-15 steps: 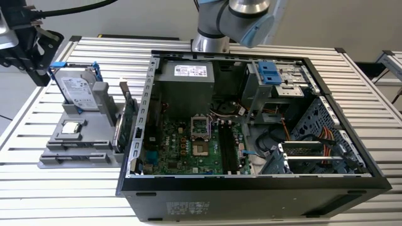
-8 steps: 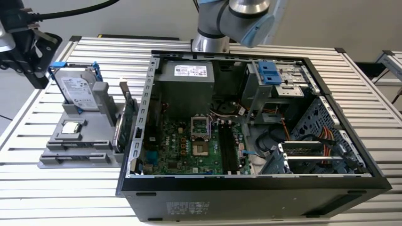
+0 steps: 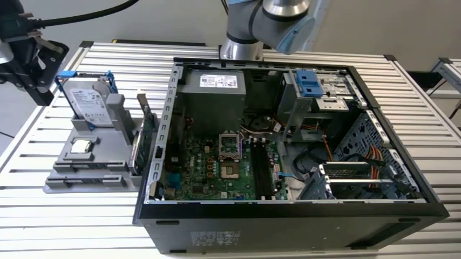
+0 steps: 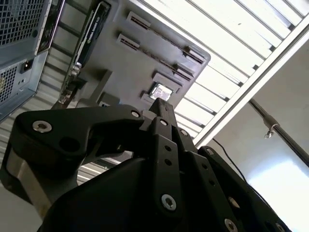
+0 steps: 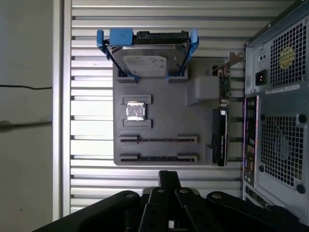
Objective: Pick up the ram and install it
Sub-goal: 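Pick up the ram and move it above insertion slot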
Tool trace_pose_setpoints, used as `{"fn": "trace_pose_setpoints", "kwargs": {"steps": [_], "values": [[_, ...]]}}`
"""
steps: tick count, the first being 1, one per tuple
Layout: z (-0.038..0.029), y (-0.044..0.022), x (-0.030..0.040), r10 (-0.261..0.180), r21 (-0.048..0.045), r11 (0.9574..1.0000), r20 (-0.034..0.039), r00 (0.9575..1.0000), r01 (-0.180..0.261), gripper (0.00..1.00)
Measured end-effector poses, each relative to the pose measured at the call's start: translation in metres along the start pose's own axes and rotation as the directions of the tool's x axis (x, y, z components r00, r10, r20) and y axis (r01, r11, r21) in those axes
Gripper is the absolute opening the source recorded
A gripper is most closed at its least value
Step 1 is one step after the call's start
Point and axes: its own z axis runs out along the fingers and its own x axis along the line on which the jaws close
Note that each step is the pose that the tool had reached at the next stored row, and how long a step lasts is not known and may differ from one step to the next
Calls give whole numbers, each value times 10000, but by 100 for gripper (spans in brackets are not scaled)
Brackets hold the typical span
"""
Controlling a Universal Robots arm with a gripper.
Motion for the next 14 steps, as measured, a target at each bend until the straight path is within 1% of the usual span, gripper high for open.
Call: {"fn": "trace_pose_setpoints", "kwargs": {"steps": [7, 14], "values": [[-4, -70, 0, -14, 1, 10000, -1, 10000, 14, 0], [-5, -116, 0, -23, 0, 10000, -1, 10000, 23, 0]]}}
